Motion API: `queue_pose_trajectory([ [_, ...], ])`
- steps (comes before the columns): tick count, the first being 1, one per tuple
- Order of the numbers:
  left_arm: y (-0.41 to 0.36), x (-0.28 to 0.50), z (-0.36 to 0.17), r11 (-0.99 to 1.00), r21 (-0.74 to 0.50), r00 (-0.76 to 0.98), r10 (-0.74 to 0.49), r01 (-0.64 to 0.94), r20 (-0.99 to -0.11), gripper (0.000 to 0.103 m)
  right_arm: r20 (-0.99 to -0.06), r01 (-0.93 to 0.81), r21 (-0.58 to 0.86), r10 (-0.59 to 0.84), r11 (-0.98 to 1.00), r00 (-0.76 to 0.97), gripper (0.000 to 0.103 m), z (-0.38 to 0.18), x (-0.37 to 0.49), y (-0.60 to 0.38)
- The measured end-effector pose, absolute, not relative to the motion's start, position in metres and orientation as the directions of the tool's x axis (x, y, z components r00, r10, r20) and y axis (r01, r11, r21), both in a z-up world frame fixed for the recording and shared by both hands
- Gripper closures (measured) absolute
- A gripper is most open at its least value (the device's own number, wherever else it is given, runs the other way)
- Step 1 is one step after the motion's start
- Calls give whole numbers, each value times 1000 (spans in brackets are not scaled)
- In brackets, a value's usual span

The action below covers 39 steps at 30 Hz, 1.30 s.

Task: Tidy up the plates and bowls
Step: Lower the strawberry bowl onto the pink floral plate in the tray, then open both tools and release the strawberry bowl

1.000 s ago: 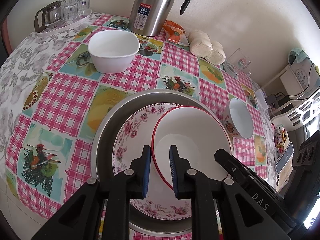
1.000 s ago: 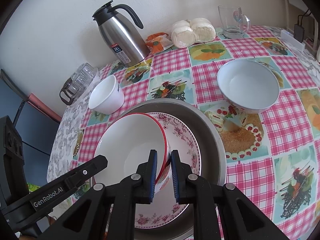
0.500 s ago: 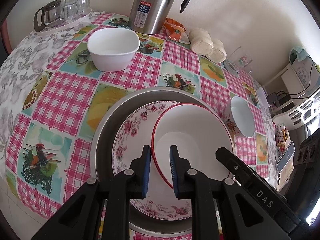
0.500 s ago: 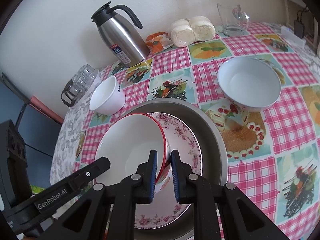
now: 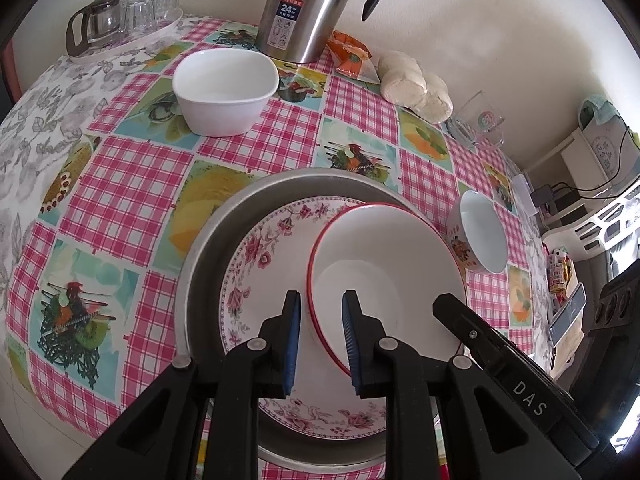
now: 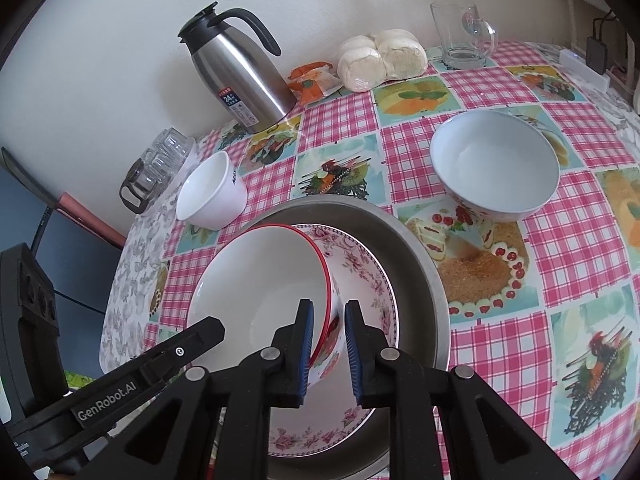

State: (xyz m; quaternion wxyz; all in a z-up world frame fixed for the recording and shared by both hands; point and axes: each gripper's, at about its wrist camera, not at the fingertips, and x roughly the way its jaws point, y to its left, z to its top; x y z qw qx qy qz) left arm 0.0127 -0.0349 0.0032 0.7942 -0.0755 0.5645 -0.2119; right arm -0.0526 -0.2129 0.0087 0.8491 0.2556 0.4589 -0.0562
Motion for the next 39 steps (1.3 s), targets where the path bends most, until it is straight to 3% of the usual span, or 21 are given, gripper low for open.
queue_pose_trajectory([
  [6, -27, 13, 11, 906, -354, 309, -414, 233, -856, 65, -804, 342, 357, 100, 869, 587, 84, 16, -56, -217],
  [9, -24, 14, 12, 912, -347, 317, -403, 220, -858, 57, -803, 359, 346, 75, 867, 591, 74, 18, -58, -222],
  [24, -15, 15, 17, 934, -315, 364, -357, 171, -860, 34, -781, 369, 315, 17, 874, 624, 64, 34, -64, -226],
  [28, -14, 16, 17, 941, -295, 376, -337, 165, -863, 31, -787, 373, 297, 4, 879, 617, 56, 33, -63, -226],
  [32, -10, 16, 16, 954, -265, 399, -300, 140, -867, 16, -784, 364, 274, -13, 890, 621, 43, 34, -62, -224],
  [35, -6, 18, 15, 963, -242, 418, -268, 116, -868, 16, -783, 357, 261, -19, 897, 622, 33, 34, -62, -222],
  [39, 0, 19, 15, 968, -233, 436, -249, 91, -865, 9, -785, 353, 245, -29, 903, 619, 29, 33, -61, -221],
])
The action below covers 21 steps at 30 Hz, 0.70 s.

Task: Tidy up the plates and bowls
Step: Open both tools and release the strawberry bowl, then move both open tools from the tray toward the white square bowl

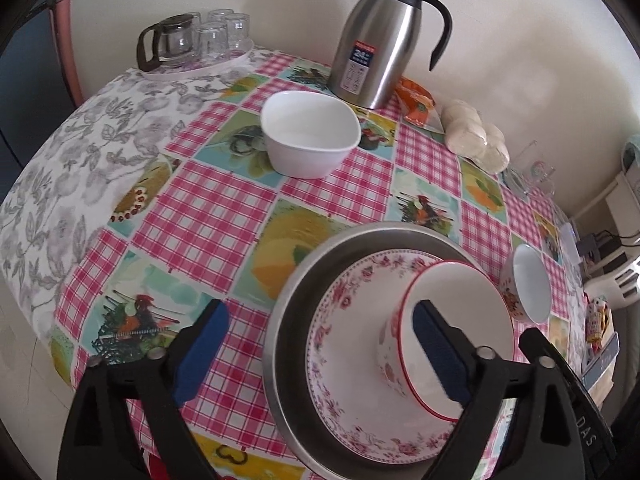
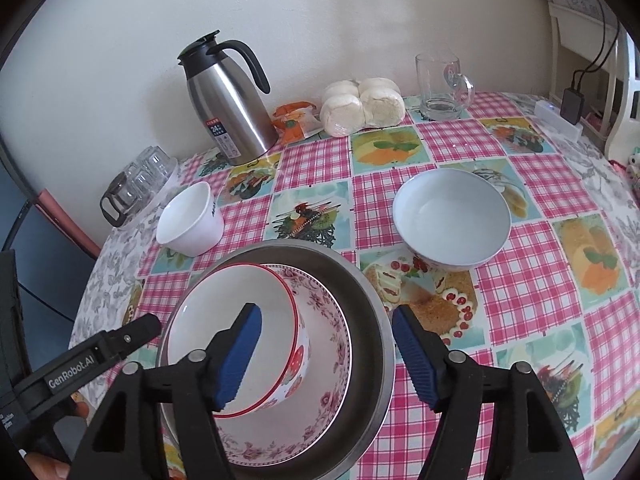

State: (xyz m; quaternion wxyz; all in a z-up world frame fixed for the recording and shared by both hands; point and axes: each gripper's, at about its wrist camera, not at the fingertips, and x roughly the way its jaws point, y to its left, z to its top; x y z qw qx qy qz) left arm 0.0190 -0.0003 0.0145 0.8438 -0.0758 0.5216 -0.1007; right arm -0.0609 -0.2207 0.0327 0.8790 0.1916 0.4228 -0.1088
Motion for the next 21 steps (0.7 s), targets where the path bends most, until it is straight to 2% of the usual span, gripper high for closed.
queue_pose_trajectory([
  [2, 1, 19, 15, 969, -233, 442, -246, 85, -863, 8, -787, 357, 237, -36, 904, 616, 14, 32, -60, -221],
  [5, 2, 19, 15, 970, -227, 446, -239, 81, -863, 8, -785, 359, 224, -51, 906, 618, 3, 32, -61, -221],
  [7, 2, 19, 15, 972, -221, 449, -231, 76, -863, 8, -783, 358, 220, -55, 907, 620, 0, 33, -61, -221],
  [14, 14, 19, 22, 980, -197, 509, -184, 28, -841, 8, -777, 356, 218, -59, 909, 627, 0, 34, -62, -220],
  [21, 27, 22, 24, 979, -202, 525, -174, 5, -833, 8, -714, 301, 205, -69, 931, 697, 0, 52, -65, -207],
])
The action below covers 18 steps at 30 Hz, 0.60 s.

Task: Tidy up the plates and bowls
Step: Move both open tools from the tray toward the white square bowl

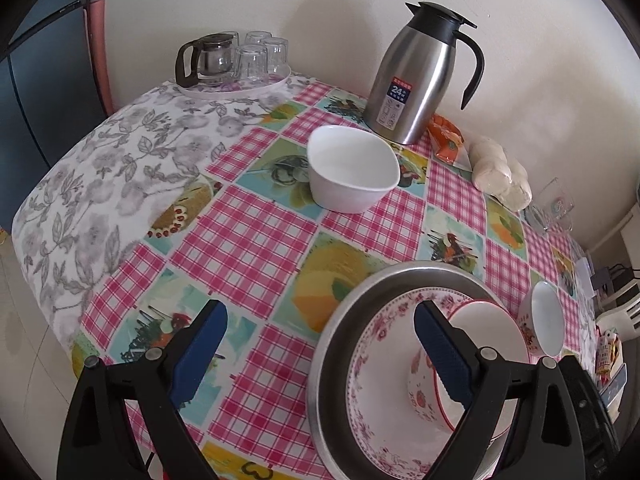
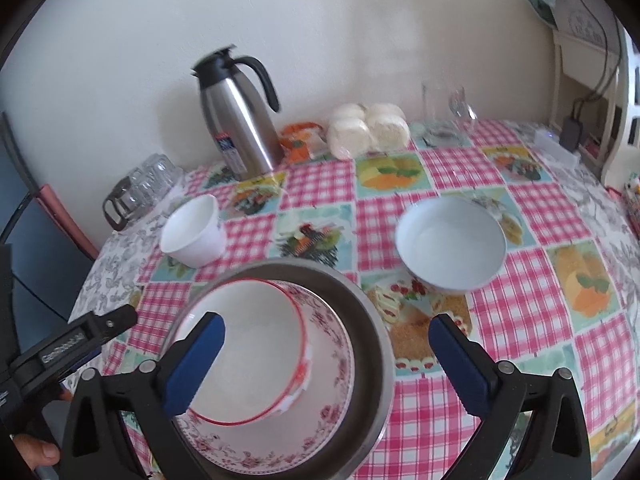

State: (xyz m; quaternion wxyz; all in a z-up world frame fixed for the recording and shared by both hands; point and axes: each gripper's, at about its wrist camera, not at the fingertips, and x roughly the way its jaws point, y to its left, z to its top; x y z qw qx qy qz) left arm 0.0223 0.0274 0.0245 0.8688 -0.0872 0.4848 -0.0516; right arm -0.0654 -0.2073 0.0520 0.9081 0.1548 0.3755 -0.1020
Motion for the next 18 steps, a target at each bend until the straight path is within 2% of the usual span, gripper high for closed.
queue_pose_trajectory([
  [6, 43, 24, 31, 982, -186, 553, -142, -23, -821, 8, -676, 210, 196, -23, 958, 737, 0, 64, -61, -181],
  [18, 82, 30, 33, 967, -236, 564, -143, -95, -814, 8, -693, 128, 190, 40, 973, 720, 0, 58, -45, -137],
])
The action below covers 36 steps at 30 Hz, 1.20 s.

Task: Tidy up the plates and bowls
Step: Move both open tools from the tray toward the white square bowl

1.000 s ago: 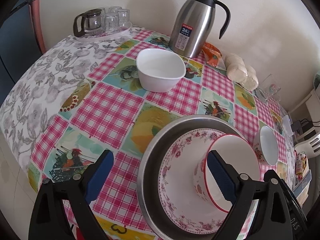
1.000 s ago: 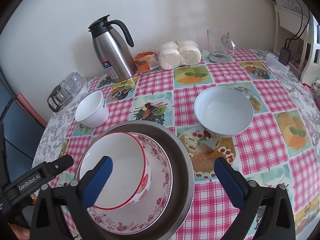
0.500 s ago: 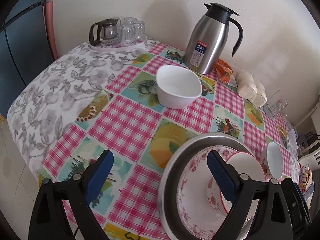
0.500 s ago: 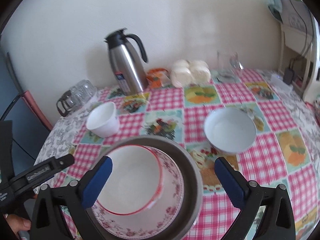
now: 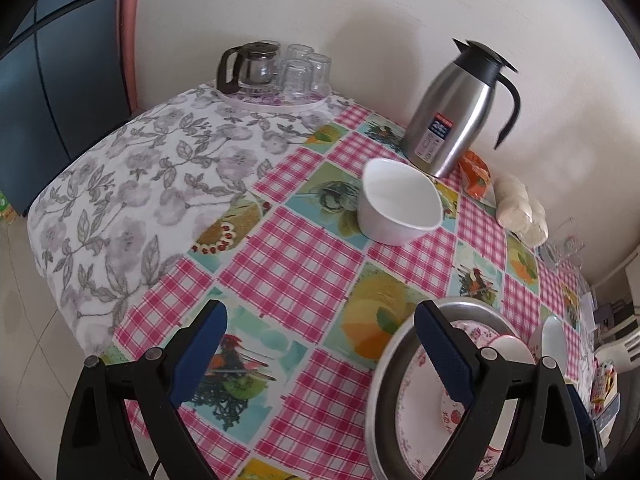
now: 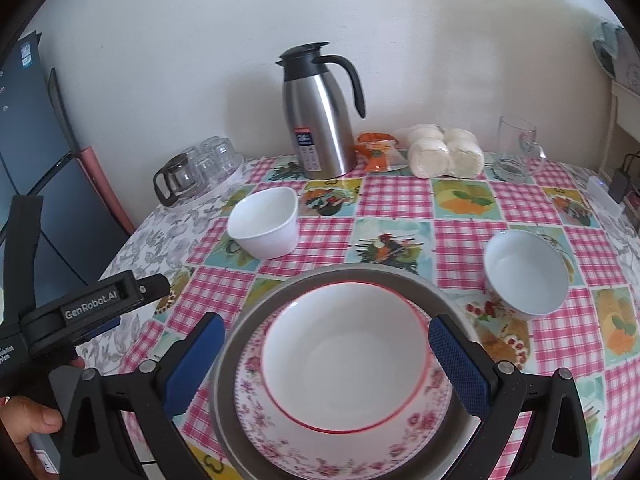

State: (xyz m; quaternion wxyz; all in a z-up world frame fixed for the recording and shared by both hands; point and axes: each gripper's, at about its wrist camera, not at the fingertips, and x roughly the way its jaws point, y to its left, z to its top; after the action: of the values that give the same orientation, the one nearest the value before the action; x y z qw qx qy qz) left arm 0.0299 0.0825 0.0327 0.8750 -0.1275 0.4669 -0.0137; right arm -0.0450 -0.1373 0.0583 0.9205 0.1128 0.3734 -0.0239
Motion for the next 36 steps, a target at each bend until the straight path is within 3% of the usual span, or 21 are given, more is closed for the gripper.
queue_pose_trajectory([
  [16, 126, 48, 25, 937, -312, 557, -177, -157, -812, 8, -724, 73, 192, 91, 979, 684, 0, 44, -19, -92],
  [24, 133, 63, 31, 901, -404, 604, -235, -158, -761, 8, -708, 85, 209, 91, 974, 700, 0, 43, -11, -93],
  [36, 124, 84, 36, 905, -415, 676, -247, -95, -694, 8, -728, 161, 238, 66, 958, 683, 0, 50, 19, -110],
])
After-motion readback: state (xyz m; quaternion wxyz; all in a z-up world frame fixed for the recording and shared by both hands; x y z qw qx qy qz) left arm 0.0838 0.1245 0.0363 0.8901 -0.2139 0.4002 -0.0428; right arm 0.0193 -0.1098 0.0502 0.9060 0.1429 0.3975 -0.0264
